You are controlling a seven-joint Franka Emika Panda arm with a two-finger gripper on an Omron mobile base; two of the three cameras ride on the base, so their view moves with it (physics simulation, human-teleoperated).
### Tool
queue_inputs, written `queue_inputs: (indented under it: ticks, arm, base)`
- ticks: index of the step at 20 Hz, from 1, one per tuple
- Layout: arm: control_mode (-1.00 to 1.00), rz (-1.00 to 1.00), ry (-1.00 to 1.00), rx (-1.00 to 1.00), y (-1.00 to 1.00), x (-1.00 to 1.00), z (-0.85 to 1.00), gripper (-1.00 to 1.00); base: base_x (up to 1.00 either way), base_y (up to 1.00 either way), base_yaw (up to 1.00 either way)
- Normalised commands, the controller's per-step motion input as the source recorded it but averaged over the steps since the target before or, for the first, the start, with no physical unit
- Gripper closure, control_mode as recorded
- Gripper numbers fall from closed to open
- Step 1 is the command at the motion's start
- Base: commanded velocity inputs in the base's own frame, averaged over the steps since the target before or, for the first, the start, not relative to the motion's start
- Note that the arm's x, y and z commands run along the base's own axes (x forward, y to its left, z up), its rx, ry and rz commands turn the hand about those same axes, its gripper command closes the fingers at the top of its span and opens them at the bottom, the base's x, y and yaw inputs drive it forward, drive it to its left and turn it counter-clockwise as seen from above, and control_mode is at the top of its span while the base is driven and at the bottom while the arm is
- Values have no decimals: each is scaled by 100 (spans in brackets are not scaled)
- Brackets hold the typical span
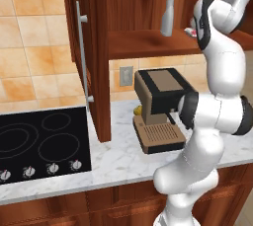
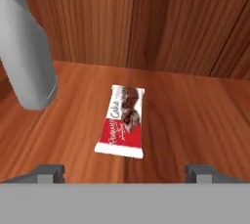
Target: Pick the bar and boxed food from the counter and place them in the cabinets closest to them.
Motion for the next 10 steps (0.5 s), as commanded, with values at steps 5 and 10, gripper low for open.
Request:
queue_inputs:
  ticks: [5,10]
  arm:
    - [-100,0,-3,-2,21,-100,9,-100]
    - [-100,0,1,-7,39,-100,8,-100]
  base:
    - [0,0,0]
    - [0,0,0]
